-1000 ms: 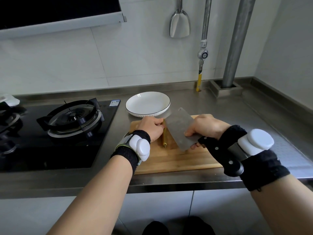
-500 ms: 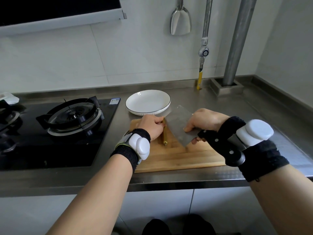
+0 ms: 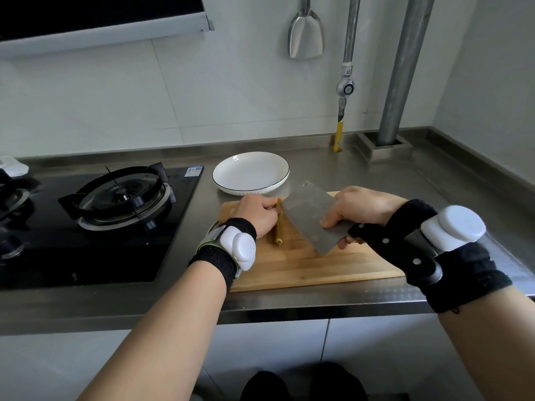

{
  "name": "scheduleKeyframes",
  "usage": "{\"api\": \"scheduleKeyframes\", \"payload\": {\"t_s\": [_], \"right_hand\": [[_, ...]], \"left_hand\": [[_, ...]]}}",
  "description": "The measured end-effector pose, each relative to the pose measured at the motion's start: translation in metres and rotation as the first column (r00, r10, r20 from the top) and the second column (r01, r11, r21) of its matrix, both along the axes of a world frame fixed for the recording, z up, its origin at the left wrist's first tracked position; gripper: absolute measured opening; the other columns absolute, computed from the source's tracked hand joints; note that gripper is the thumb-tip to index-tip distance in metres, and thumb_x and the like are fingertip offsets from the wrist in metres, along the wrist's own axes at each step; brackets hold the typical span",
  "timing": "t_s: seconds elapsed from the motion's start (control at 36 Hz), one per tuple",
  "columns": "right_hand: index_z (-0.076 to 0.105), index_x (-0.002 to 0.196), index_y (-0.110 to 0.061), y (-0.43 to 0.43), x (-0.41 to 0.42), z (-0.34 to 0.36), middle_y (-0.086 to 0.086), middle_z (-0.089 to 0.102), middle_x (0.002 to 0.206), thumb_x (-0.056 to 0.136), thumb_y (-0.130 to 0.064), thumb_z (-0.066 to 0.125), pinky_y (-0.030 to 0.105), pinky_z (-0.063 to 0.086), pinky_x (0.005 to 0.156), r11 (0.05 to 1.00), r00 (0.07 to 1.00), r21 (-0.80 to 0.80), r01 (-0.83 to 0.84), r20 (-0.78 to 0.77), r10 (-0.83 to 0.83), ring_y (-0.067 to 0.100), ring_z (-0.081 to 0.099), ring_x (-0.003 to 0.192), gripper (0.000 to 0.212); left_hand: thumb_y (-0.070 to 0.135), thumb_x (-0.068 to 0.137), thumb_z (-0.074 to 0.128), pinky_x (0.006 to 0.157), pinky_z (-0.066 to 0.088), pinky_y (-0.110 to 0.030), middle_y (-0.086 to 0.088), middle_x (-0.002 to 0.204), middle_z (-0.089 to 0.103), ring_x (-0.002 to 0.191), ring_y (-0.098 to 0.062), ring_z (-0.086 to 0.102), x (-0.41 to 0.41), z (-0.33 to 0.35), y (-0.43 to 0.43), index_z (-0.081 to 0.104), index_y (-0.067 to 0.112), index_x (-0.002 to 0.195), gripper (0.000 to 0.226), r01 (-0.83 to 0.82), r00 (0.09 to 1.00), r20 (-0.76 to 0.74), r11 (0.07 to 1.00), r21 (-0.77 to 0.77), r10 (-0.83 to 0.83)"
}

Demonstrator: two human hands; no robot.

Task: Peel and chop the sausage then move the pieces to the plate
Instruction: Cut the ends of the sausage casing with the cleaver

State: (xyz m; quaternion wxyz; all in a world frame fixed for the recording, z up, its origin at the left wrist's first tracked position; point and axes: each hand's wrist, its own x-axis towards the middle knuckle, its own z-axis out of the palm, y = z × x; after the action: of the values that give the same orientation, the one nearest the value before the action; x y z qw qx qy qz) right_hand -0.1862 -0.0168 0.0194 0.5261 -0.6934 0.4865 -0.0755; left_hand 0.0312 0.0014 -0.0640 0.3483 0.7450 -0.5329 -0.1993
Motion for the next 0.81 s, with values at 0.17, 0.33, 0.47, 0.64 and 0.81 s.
{"api": "scheduleKeyframes", "payload": {"t_s": [0.17,0.33,0.47,0.64,0.81], "right_hand": [[0.065,0.099,0.004,-0.008,0.007,-0.008,0.025,0.07,0.067,0.084,-0.008,0.064,0.023,0.042,0.04,0.999,0.999,0.006,0.036,-0.014,-0.035,0.024,0.057,0.044,0.02],[0.061,0.101,0.004,-0.01,0.005,-0.013,0.029,0.071,0.071,0.081,-0.006,0.066,0.023,0.041,0.039,0.998,0.998,-0.01,0.065,0.005,-0.065,0.029,0.061,0.051,0.023],[0.058,0.104,0.008,-0.002,-0.001,-0.017,0.029,0.066,0.071,0.084,0.001,0.066,0.021,0.041,0.035,0.989,0.987,0.08,0.128,0.083,-0.134,0.029,0.059,0.045,0.023],[0.056,0.113,0.016,0.01,-0.002,-0.03,0.026,0.064,0.064,0.09,-0.001,0.058,0.02,0.041,0.035,0.98,0.975,0.147,0.133,0.16,-0.156,0.024,0.057,0.04,0.029],[0.055,0.112,0.014,0.018,-0.003,-0.03,0.025,0.063,0.061,0.091,0.002,0.057,0.019,0.041,0.033,0.973,0.954,0.149,0.174,0.221,-0.204,0.022,0.057,0.036,0.024]], "left_hand": [[0.043,0.07,0.046,0.101,0.045,-0.039,0.008,0.106,0.064,0.11,-0.023,0.059,0.002,0.001,0.0,0.07,0.034,0.116,0.052,0.024,0.998,0.051,1.0,0.015,-0.025],[0.041,0.071,0.047,0.1,0.047,-0.038,0.014,0.097,0.064,0.107,-0.023,0.06,-0.001,0.0,0.001,0.071,0.037,0.112,0.048,0.002,0.999,0.039,1.0,0.008,-0.002],[0.037,0.079,0.046,0.1,0.045,-0.039,0.008,0.105,0.068,0.107,-0.024,0.06,-0.004,0.002,0.006,0.071,0.039,0.108,0.039,0.022,0.997,0.068,1.0,0.003,-0.022],[0.044,0.082,0.052,0.107,0.039,-0.039,0.009,0.107,0.062,0.113,-0.023,0.055,0.001,0.004,0.017,0.056,0.033,0.133,0.053,0.047,0.999,-0.017,0.999,0.012,-0.047],[0.043,0.059,0.077,0.095,0.043,-0.024,0.007,0.109,0.062,0.103,-0.008,0.056,0.002,0.005,0.045,0.062,0.022,0.116,0.062,0.174,0.982,0.079,0.984,-0.041,-0.171]]}}
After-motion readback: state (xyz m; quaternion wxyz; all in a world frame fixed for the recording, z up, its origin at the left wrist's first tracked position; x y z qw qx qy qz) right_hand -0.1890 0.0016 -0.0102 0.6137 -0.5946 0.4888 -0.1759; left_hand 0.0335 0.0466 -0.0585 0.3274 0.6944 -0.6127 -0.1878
